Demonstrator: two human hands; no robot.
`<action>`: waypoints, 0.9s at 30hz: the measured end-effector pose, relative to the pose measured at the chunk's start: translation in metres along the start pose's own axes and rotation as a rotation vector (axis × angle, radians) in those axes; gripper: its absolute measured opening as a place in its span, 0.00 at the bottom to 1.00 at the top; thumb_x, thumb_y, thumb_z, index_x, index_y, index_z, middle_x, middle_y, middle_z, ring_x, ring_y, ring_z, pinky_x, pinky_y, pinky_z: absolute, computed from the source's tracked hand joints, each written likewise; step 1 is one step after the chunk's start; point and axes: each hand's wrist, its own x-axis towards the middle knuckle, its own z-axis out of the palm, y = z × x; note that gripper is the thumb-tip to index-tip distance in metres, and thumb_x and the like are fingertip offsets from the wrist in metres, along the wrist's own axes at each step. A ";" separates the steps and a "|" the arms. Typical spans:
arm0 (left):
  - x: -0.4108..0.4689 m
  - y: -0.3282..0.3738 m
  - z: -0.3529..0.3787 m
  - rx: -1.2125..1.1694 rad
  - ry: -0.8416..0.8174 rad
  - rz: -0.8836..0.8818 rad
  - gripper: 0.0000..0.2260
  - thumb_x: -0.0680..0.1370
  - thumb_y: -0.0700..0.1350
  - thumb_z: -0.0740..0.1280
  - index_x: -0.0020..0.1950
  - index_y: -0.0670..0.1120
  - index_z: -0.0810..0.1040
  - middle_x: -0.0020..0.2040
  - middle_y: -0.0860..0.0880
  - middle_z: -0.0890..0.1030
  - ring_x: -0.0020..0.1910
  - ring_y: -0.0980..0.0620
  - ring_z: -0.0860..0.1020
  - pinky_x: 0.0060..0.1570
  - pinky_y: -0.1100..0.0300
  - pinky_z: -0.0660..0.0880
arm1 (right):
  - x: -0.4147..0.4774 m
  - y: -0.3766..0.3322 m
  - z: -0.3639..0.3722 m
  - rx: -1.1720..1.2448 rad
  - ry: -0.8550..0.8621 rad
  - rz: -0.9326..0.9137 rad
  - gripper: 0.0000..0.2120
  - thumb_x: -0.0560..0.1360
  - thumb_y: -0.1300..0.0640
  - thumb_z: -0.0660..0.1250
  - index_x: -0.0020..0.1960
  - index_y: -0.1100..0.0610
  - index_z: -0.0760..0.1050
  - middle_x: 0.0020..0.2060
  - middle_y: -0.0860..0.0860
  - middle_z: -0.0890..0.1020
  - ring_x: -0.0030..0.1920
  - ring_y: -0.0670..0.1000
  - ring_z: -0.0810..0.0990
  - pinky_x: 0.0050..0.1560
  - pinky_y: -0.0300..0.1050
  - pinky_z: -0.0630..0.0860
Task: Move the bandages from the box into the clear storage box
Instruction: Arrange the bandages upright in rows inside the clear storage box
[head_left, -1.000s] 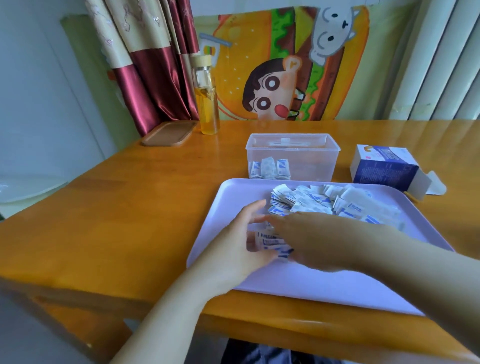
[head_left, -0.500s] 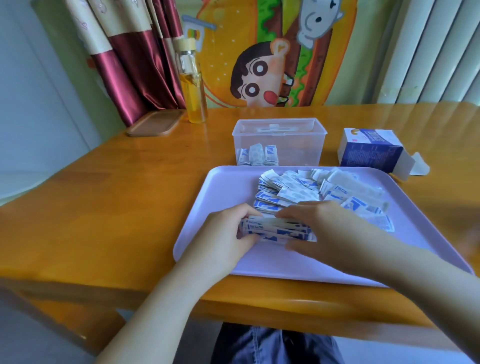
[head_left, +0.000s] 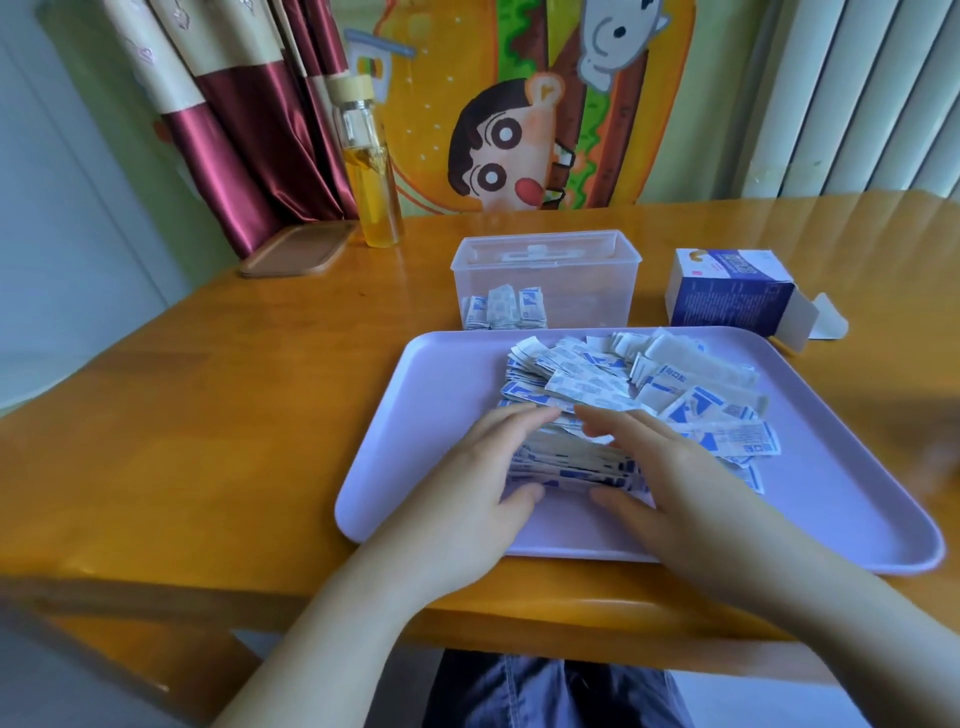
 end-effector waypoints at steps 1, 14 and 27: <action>0.000 0.000 0.002 0.024 -0.034 0.004 0.24 0.80 0.43 0.62 0.71 0.63 0.60 0.68 0.67 0.60 0.66 0.73 0.56 0.58 0.85 0.49 | -0.001 0.000 0.000 -0.028 -0.007 0.009 0.26 0.77 0.57 0.63 0.72 0.46 0.60 0.61 0.39 0.69 0.61 0.38 0.67 0.53 0.22 0.57; 0.005 0.003 0.009 0.028 -0.107 -0.083 0.31 0.82 0.41 0.54 0.76 0.58 0.38 0.74 0.64 0.42 0.73 0.65 0.46 0.64 0.72 0.47 | 0.013 -0.015 0.017 -0.008 -0.114 -0.007 0.35 0.73 0.68 0.57 0.76 0.51 0.50 0.61 0.50 0.64 0.65 0.51 0.62 0.62 0.39 0.60; 0.006 0.004 0.013 0.243 -0.068 -0.058 0.23 0.82 0.43 0.53 0.76 0.55 0.52 0.65 0.55 0.56 0.68 0.53 0.56 0.70 0.58 0.57 | 0.007 -0.009 -0.014 -0.237 -0.169 0.095 0.16 0.76 0.51 0.65 0.64 0.48 0.72 0.49 0.46 0.72 0.46 0.46 0.72 0.48 0.40 0.69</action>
